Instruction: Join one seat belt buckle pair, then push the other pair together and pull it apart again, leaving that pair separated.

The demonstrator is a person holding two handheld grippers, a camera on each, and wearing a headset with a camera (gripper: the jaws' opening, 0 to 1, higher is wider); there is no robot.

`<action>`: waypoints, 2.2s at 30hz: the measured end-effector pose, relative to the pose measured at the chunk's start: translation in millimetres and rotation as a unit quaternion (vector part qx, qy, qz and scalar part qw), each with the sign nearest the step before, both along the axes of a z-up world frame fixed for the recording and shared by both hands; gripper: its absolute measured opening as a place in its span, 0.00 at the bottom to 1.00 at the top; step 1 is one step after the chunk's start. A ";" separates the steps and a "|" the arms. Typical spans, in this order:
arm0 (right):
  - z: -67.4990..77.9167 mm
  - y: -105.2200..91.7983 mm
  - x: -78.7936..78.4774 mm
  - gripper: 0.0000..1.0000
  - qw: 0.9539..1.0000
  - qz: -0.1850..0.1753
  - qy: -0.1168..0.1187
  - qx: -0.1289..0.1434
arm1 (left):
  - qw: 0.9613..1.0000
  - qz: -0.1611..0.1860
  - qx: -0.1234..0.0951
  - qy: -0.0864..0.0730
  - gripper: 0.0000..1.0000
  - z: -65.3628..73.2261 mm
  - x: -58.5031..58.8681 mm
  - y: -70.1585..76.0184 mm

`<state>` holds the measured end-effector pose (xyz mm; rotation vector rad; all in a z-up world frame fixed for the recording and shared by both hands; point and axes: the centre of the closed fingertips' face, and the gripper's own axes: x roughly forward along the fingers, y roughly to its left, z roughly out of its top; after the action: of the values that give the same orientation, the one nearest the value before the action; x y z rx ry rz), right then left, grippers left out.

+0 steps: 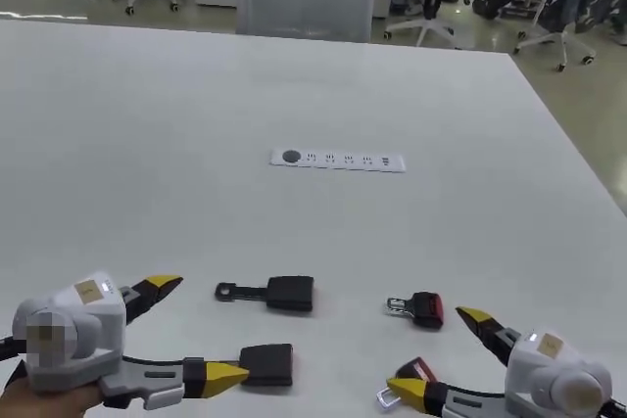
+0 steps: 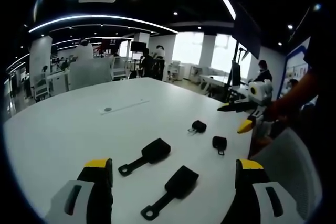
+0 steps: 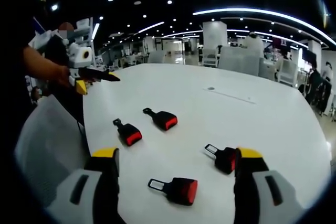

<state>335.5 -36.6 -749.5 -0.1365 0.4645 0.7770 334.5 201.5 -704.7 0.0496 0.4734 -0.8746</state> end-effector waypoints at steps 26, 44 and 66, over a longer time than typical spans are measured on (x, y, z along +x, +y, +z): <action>-32.8 -13.6 -23.6 0.85 0.988 0.117 0.033 -0.096 | 0.996 -0.067 0.051 0.004 0.90 -22.5 -5.4 -10.7; -56.9 -17.1 -26.8 0.74 0.963 0.212 0.055 -0.154 | 0.987 -0.127 0.095 0.022 0.82 -50.9 -3.2 -23.3; -81.0 -8.7 -14.8 0.62 0.928 0.307 0.078 -0.197 | 0.966 -0.205 0.143 0.062 0.70 -101.6 1.0 -41.8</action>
<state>320.6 -45.3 -830.5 -0.6213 0.7416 1.3083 335.5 159.7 -806.2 0.3699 0.7190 -1.2144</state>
